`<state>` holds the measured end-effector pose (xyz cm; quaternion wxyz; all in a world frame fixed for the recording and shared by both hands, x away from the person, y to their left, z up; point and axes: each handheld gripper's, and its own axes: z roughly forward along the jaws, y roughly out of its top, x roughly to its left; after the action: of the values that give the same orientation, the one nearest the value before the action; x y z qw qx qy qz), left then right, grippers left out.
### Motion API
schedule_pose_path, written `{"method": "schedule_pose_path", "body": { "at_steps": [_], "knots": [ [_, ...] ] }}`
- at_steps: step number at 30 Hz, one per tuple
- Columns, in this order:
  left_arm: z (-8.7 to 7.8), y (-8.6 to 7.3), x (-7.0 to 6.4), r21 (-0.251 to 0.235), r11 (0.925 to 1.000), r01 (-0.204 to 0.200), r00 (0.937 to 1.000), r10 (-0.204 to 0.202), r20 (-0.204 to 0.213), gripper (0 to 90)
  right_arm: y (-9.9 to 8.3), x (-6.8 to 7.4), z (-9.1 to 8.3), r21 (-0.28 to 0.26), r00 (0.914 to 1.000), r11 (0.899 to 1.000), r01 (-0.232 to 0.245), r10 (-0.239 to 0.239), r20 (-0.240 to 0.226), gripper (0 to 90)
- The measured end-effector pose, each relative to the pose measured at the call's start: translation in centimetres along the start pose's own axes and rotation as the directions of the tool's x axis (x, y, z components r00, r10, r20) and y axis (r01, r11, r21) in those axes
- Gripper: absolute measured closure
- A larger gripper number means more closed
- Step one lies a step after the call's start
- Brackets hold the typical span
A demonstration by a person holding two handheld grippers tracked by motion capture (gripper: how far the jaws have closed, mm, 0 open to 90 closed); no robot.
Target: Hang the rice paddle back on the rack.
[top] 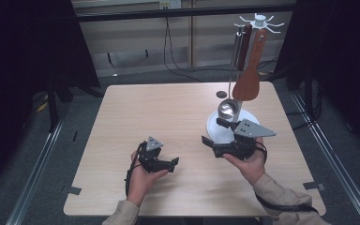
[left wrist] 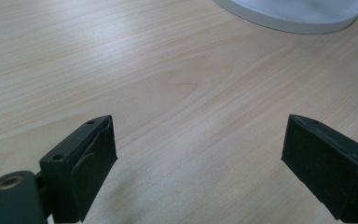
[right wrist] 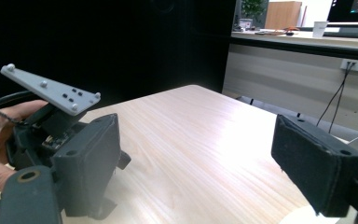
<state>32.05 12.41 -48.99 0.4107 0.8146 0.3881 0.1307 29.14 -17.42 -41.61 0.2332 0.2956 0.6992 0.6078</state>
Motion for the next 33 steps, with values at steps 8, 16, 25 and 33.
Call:
{"method": "schedule_pose_path", "body": {
  "at_steps": [8, 16, 25, 33],
  "knots": [
    [0.0, 0.0, 0.0, 0.001, 1.0, -0.006, 1.0, 0.006, 0.002, 9.8, -0.6, 0.1, 0.4, 0.02, 0.9997, 1.0, 0.015, -0.014, -0.021, 15.8],
    [0.0, 0.0, -0.1, 0.006, 1.0, -0.007, 1.0, 0.007, 0.001, 9.8, -1.3, 0.2, 0.6, 0.038, 0.9994, 0.999, 0.021, -0.02, -0.029, 16.0],
    [0.1, 0.1, -0.1, -0.001, 1.0, -0.002, 1.0, 0.002, 0.004, 9.9, -2.0, 0.3, 1.1, 0.065, 0.998, 0.997, 0.042, -0.039, -0.05, 15.9],
    [0.2, 0.4, -0.2, 0.013, 0.9994, -0.033, 0.9994, 0.033, 0.01, 9.9, -2.6, 0.6, 1.2, 0.093, 0.9961, 0.994, 0.058, -0.051, -0.072, 15.9]
  ]
}}
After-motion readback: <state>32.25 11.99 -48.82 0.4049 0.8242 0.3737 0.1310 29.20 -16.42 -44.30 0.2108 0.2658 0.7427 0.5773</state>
